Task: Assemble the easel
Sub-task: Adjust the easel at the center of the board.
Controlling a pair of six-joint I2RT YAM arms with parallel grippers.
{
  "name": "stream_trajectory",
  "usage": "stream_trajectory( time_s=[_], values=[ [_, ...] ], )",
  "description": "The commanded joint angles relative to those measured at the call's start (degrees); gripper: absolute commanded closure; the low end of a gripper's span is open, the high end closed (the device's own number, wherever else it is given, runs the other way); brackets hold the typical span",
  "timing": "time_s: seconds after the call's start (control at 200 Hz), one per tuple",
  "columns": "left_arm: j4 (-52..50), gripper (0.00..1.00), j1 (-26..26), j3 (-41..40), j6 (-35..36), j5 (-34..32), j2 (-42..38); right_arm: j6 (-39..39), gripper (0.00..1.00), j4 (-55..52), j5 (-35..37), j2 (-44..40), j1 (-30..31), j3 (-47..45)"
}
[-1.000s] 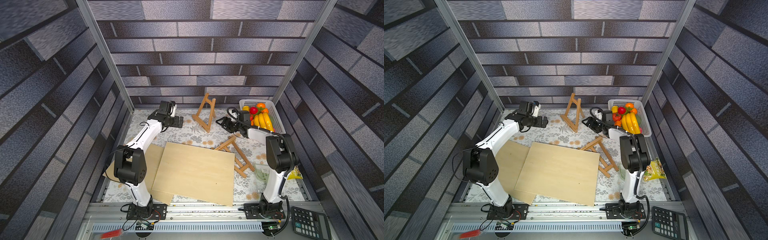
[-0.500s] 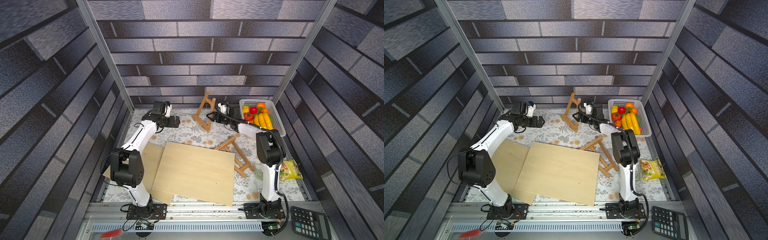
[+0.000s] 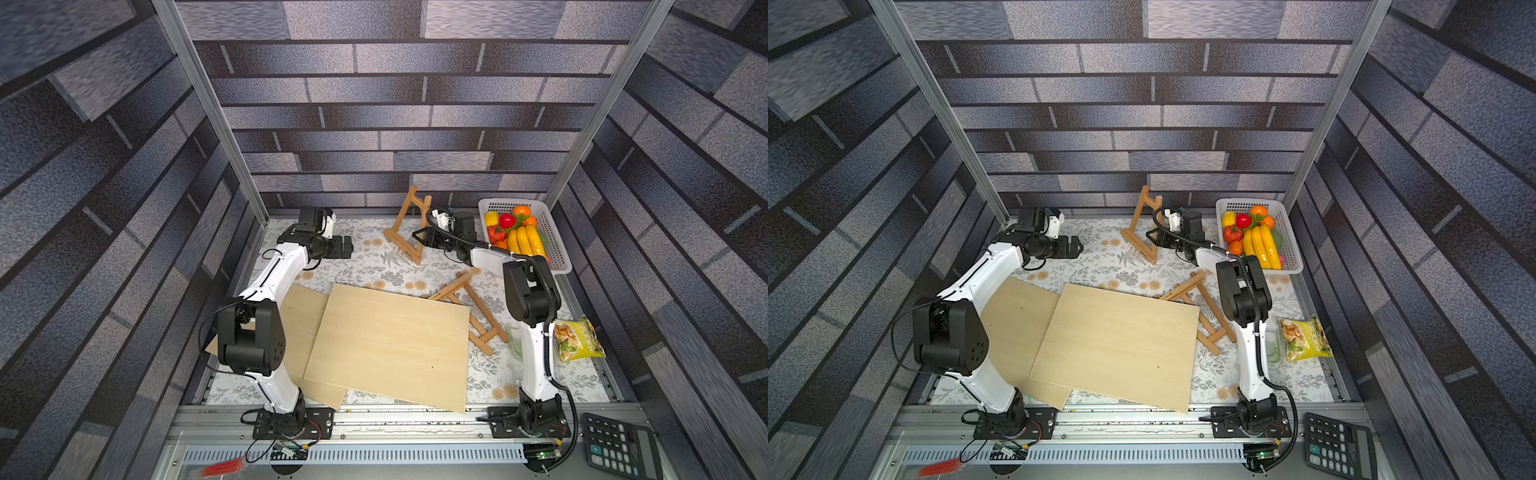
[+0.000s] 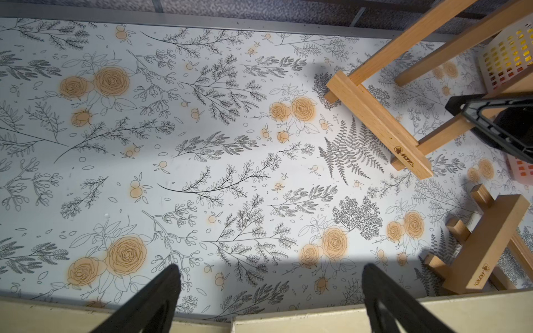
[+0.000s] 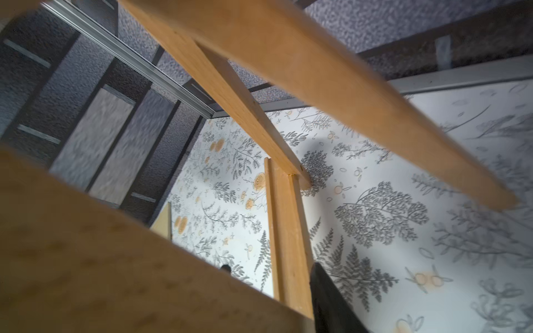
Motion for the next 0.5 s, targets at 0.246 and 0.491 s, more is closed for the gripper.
stream_trajectory(
  time_s=[0.246, 0.491],
  values=[
    [-1.9, 0.0, 0.3, -0.2, -0.7, 1.5, -1.2, -1.1, 0.83, 5.6, -9.5, -1.7, 0.6, -5.9],
    [-1.5, 0.0, 0.0, -0.9, -0.4, 1.7, -1.0, -4.4, 0.81, 3.9, -14.2, -1.9, 0.8, -9.7]
  ],
)
